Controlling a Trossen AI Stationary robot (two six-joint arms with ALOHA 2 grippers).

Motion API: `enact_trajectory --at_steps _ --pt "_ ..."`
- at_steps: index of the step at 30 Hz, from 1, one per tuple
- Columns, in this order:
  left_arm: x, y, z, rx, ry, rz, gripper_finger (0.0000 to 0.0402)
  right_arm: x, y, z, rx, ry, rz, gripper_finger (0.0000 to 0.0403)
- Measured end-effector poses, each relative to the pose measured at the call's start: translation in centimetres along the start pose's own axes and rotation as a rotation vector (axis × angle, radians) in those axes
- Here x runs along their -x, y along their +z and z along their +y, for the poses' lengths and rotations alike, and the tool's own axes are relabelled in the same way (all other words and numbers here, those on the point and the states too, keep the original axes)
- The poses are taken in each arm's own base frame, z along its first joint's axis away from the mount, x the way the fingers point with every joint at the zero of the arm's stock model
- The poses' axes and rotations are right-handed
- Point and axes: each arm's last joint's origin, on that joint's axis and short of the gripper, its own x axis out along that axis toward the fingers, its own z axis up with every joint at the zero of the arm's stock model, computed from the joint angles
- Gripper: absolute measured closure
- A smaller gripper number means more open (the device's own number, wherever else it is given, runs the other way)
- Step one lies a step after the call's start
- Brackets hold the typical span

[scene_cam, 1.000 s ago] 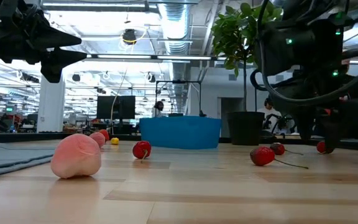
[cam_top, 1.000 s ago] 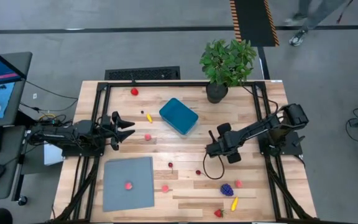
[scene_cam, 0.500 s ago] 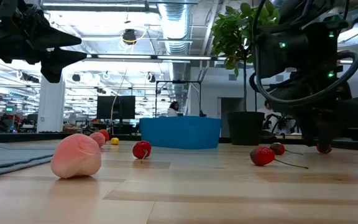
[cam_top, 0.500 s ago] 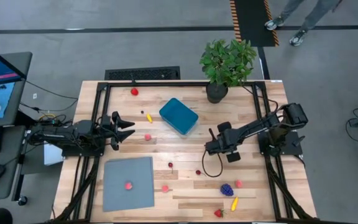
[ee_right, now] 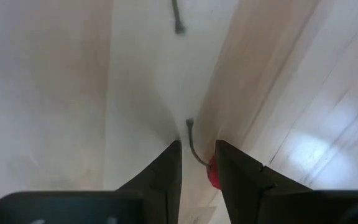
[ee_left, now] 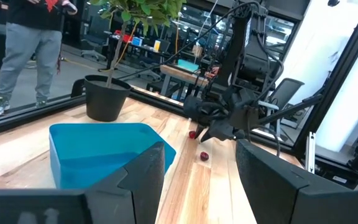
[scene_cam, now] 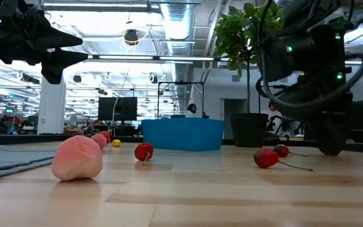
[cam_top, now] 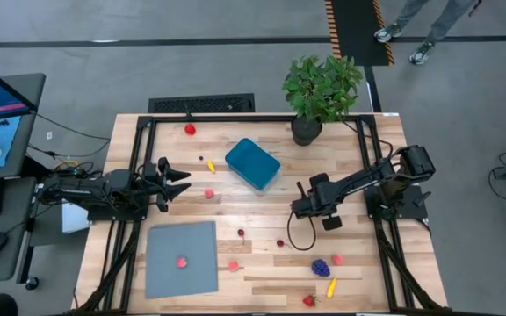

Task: Pick and placing Produce into tupperware
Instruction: Put the cherry into the container

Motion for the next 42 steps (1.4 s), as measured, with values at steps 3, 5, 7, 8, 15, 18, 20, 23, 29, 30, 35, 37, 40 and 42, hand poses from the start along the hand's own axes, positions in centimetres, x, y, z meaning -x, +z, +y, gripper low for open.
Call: enact_trajectory --at_steps 3,5,7,8,15,18,20,23,29,30,35,37,40,42 --pt "0.0 0.0 0.0 0.004 0.0 0.0 0.0214 -0.6 -0.4 0.0 -0.007 0.012 0.01 0.0284" --pt "0.0 0.0 0.0 0.006 0.0 -0.001 0.0214 -0.8 -0.5 0.1 -0.007 0.011 0.013 0.0284" --pt "0.0 0.0 0.0 0.006 0.0 0.0 0.0214 -0.7 -0.4 0.0 -0.006 0.011 0.006 0.0287" --pt "0.0 0.0 0.0 0.006 0.0 0.0 0.0214 -0.6 -0.4 0.0 -0.005 0.011 0.001 0.0289" --pt "0.0 0.0 0.0 0.006 -0.001 0.0 0.0214 -0.4 -0.2 0.0 0.0 0.029 -0.009 0.036" --pt "0.0 0.0 0.0 0.006 0.0 0.0 0.0214 -0.4 -0.2 0.0 -0.001 0.029 -0.011 0.0389" --pt "0.0 0.0 0.0 0.006 0.0 0.0 0.0214 -0.4 -0.2 0.0 -0.011 0.026 -0.011 0.0384" --pt "0.0 0.0 0.0 0.006 0.0 0.0 0.0214 -0.3 -0.1 -0.2 -0.035 0.027 -0.014 0.0378" --pt "0.0 0.0 0.0 0.006 0.001 -0.001 0.0214 0.9 1.0 -1.3 -0.086 -0.018 -0.122 0.0387" --pt "0.0 0.0 0.0 0.006 0.001 -0.001 0.0214 1.1 0.9 -1.5 -0.092 -0.017 -0.126 0.0385" --pt "0.0 0.0 0.0 0.006 0.005 -0.002 0.0214 3.0 1.3 -2.5 -0.128 -0.036 -0.233 0.0393" --pt "0.0 0.0 0.0 0.006 0.006 -0.003 0.0214 3.8 1.3 -2.9 -0.153 -0.04 -0.3 0.0391" --pt "0.0 0.0 0.0 0.004 0.006 -0.002 0.0214 5.4 1.1 -3.5 -0.2 -0.047 -0.446 0.0392" --pt "0.0 0.0 0.0 -0.007 0.006 -0.003 0.0214 6.5 0.7 -3.7 -0.225 -0.051 -0.565 0.0392"
